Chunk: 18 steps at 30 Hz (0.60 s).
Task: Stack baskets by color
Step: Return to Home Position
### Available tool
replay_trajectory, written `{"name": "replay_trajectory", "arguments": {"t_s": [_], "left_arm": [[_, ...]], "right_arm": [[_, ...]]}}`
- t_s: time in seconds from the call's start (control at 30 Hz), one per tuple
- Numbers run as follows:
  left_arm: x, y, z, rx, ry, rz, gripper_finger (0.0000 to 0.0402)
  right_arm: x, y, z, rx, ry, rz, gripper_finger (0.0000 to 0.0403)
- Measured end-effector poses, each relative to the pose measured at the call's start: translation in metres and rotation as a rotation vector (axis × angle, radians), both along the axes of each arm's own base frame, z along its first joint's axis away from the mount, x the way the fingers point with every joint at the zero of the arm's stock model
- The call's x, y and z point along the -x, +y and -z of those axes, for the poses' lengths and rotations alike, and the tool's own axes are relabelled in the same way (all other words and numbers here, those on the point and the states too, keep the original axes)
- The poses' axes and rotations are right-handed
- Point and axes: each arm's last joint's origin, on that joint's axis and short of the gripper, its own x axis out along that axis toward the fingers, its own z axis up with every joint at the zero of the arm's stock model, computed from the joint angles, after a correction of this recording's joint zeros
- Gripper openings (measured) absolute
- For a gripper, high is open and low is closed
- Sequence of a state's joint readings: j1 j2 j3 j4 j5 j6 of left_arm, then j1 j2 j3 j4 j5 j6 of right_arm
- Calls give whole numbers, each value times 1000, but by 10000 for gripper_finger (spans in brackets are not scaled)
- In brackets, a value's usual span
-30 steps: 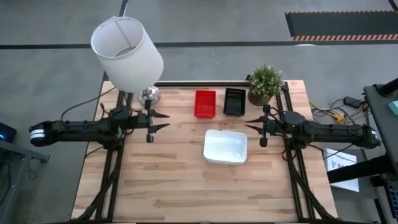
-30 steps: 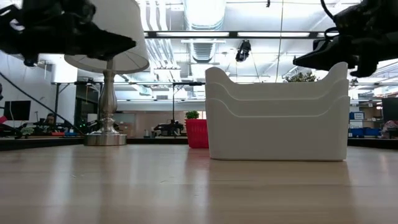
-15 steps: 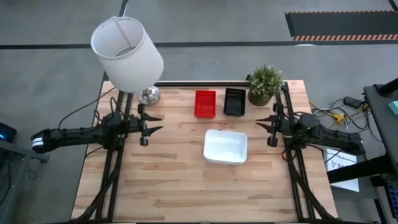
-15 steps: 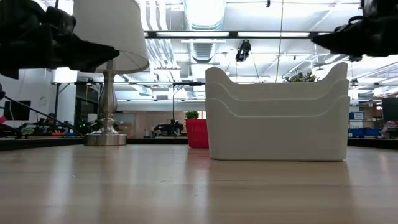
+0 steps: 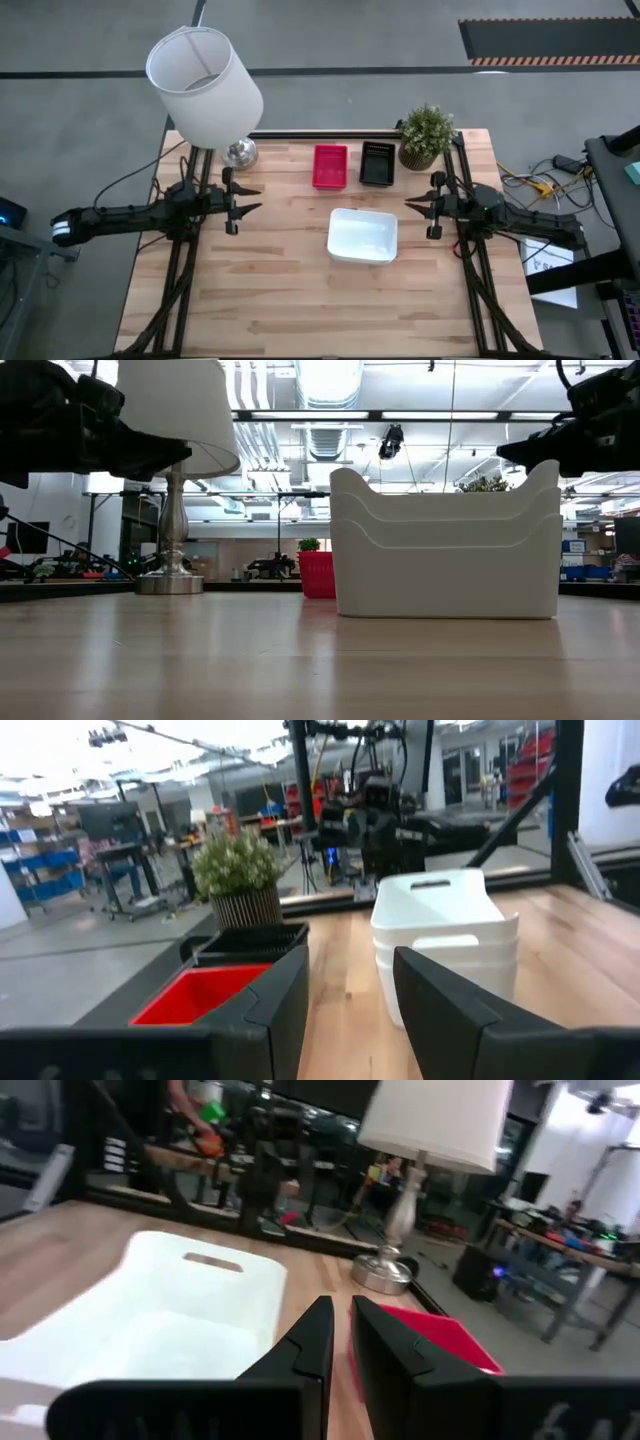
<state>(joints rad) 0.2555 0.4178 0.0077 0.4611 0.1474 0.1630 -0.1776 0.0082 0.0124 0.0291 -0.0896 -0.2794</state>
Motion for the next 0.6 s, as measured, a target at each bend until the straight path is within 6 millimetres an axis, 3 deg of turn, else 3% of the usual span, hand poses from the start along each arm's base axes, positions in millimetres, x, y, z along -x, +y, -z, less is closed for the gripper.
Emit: {"name": "replay_trajectory", "arguments": {"t_s": [0.27, 0.6], "left_arm": [[-4, 1, 7, 15, 60, 0, 132], [-8, 2, 16, 35, 137, 0, 132]], "right_arm": [[0, -4, 0, -5, 2, 137, 31], [0, -4, 1, -6, 9, 143, 31]]}}
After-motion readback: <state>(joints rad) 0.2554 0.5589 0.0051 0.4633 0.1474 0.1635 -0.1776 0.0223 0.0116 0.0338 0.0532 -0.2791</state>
